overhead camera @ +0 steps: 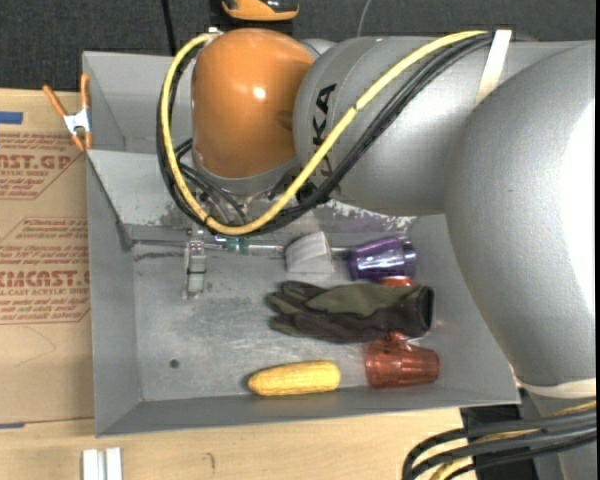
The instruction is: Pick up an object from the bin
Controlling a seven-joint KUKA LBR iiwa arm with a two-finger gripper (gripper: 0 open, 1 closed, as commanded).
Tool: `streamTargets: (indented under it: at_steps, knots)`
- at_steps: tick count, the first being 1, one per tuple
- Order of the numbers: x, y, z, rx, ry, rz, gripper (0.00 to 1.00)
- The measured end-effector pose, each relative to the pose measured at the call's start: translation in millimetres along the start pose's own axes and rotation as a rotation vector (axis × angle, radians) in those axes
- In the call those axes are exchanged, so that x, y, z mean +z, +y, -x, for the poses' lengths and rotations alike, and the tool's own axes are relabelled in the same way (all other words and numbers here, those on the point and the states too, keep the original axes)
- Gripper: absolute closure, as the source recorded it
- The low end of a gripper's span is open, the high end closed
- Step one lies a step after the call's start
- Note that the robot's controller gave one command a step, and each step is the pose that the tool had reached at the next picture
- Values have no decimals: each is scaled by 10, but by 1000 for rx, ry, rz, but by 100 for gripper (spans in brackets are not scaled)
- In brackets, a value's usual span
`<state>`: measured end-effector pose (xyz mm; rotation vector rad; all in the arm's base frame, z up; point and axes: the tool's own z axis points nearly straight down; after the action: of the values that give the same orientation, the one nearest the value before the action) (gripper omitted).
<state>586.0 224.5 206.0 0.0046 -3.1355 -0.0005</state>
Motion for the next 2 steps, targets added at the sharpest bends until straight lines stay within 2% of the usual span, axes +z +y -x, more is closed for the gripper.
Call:
streamTargets:
  at_steps: [1,2]
  knots:
    - [-53,-12,19,2,-8,1,0]
    - [-622,6,-16,-13,-4,-1,0]
